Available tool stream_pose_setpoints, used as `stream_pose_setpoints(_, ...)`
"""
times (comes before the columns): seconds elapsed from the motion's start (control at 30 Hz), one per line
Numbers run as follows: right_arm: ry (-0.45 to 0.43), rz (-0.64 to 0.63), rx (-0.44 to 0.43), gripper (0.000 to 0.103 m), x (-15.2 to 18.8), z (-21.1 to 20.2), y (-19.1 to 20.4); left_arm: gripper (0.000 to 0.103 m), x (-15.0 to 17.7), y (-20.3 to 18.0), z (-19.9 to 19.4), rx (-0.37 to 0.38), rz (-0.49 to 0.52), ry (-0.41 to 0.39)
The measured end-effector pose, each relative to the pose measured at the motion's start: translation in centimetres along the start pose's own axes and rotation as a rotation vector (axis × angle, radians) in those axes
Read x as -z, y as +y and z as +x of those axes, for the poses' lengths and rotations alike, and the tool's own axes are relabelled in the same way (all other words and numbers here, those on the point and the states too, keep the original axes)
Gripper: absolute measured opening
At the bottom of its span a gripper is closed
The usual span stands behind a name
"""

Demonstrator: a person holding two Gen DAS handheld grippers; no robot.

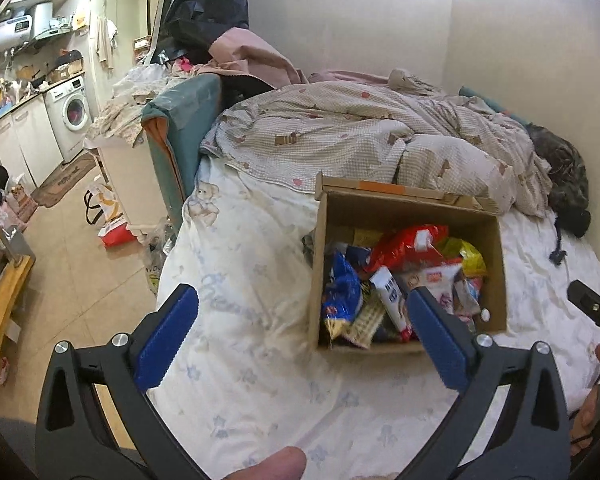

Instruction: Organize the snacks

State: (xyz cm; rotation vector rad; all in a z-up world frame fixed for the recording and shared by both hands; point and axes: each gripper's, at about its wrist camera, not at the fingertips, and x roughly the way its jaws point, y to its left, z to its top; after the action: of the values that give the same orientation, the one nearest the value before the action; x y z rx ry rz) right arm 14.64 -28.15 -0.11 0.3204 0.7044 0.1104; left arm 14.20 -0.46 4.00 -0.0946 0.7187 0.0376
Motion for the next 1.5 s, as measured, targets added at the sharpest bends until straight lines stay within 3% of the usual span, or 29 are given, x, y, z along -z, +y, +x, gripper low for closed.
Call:
stream_pose_setpoints(0.33, -0.057, -0.091, 0.054, 0.103, 2.4, -2.4, 2.3, 0.103, 2.8, -0.8, -2.3, 0.012, 0.028, -0.035)
stream_pose_setpoints(0.67, -0.075, -0.143, 0.105, 0.103, 4.0, -2.0, 3.9, 0.103, 4.5, -2.4, -1.8, 0.027, 0.078, -0.025)
stream_pose_setpoints(0.83, -0.090, -0.199, 0.125, 0.103, 4.4, -1.9, 4.8, 0.103, 4.6, -2.9, -1.8, 0.033, 0.088, -0.044)
stream_pose_setpoints(1.5, -0.066, -0.194, 0.137, 0.103, 4.4, -1.1, 4.8, 0.103, 4.4, -2.5, -1.8, 0.046, 0.059, -0.046)
